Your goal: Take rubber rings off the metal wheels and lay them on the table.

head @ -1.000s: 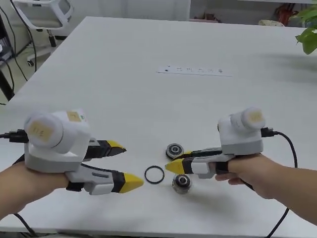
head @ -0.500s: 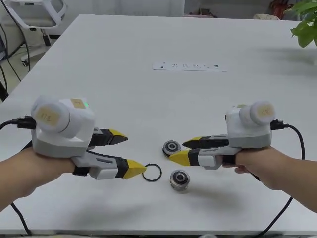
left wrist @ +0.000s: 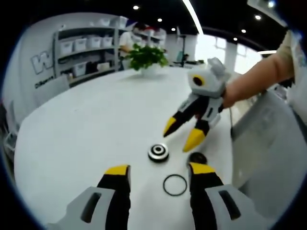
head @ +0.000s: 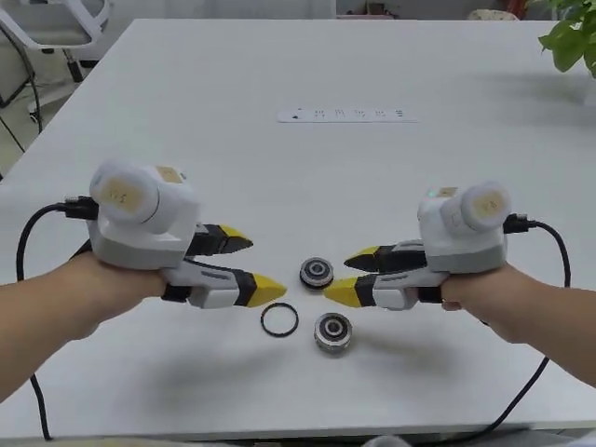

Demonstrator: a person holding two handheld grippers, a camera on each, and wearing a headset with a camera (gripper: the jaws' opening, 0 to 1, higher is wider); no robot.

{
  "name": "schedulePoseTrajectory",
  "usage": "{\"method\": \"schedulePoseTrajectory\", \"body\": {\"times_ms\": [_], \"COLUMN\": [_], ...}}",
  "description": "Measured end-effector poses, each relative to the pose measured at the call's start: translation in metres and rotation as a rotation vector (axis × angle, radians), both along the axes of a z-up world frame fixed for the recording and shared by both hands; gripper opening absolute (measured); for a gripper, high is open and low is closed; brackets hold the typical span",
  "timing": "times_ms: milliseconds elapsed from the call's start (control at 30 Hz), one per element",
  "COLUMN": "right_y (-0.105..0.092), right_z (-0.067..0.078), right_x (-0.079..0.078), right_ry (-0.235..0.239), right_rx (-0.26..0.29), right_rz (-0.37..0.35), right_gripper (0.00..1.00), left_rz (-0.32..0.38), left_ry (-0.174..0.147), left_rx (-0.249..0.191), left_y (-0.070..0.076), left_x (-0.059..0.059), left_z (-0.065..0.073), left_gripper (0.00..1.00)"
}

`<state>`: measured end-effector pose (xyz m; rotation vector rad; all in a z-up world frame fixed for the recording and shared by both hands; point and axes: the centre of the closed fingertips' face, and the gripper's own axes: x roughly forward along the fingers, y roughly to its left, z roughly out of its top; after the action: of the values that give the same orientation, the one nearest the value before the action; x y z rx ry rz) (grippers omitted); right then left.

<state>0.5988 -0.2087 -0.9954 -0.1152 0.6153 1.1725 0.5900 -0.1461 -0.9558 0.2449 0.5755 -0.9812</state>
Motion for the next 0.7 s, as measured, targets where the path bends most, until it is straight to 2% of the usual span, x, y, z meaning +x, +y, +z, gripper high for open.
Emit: {"method": "schedulePoseTrajectory", "body": {"times_ms": [200,533,700], "right_y": [-0.001,0.001,0.002], "right_z": [-0.006,-0.005,-0.008], "right_x": [0.002,0.008,0.006], "right_ry": [-0.031,-0.067,-0.08], "right_rx": [-0.033,-0.035,-0.048], "right_rz": [0.019,0.019,0.04], "right_gripper": [0.35,0.36,0.34], "left_rz": [-0.011,-0.033,-0.041], "left_ry": [0.006,0.014,0.014], "left_rx": [0.004,0.014,0.018], "left_y": [-0.008,-0.021,-0.027], "left_x": [0.006,0.013,0.017], "left_z": [-0.005,-0.015,-0.018], "left_gripper": [0.47,0.42,0.4]}}
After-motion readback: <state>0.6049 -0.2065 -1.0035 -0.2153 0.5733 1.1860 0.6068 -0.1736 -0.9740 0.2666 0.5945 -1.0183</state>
